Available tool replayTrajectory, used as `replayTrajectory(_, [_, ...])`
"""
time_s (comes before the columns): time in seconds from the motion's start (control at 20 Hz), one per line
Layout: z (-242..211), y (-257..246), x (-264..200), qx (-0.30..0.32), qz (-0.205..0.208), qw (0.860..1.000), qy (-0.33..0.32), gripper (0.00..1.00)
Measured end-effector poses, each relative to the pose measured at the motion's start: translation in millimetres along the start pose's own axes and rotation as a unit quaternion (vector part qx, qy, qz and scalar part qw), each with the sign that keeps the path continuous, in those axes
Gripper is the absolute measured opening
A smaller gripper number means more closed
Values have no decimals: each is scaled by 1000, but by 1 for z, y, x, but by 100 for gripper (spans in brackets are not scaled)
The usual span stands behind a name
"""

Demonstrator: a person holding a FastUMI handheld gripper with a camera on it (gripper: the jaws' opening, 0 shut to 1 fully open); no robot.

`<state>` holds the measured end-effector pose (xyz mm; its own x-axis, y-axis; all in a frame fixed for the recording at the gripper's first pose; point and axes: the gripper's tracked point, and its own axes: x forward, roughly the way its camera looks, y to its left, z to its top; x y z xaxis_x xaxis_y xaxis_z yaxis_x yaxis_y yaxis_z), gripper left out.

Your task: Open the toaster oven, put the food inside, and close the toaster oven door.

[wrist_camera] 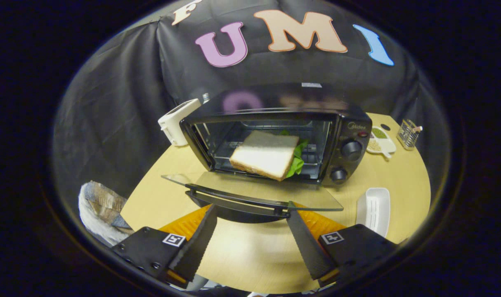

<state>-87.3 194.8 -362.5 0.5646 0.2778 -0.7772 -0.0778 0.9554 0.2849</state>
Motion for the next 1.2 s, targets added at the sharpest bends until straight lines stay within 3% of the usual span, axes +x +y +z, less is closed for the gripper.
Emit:
replayTrajectory(0.3, [16, -2, -1, -3, -4, 1000, -28, 100])
replayTrajectory(0.7, [81, -6, -5, -99, -54, 984, -139, 100])
replayTrajectory(0.85, [101, -9, 14, -91, -61, 983, -147, 100])
replayTrajectory(1.2, [132, -33, -5, -92, -90, 975, -180, 100])
